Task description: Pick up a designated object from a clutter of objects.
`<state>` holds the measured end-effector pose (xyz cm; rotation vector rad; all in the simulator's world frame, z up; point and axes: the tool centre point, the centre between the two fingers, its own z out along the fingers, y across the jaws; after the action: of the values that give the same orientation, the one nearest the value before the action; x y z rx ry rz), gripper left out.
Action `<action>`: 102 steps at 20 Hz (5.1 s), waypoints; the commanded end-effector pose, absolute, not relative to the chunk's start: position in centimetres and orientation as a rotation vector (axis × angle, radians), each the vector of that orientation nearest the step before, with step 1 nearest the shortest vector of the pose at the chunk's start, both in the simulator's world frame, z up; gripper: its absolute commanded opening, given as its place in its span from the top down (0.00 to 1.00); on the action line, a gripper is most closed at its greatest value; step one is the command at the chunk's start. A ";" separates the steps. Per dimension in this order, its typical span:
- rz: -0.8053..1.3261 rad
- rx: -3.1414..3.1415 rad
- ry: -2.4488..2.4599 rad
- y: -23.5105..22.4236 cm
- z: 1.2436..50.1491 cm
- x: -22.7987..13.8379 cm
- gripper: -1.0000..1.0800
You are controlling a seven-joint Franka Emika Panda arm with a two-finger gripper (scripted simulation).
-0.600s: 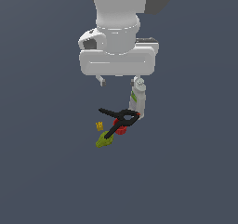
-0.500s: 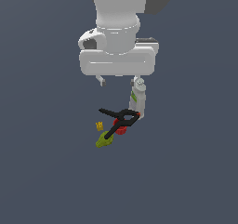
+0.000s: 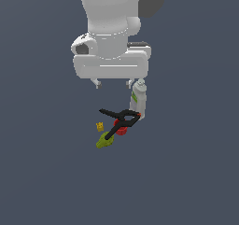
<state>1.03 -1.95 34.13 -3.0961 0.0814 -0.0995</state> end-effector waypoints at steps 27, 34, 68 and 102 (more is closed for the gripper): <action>-0.048 -2.987 0.770 -3.4 26.2 4.1 0.04; -0.028 -2.901 1.061 -4.2 22.6 5.0 0.04; 0.000 -2.401 2.026 -7.3 9.1 6.1 0.04; -0.024 -2.390 2.023 -7.3 5.3 6.6 1.00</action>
<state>6.52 -7.37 5.00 -2.3908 2.0250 -0.0207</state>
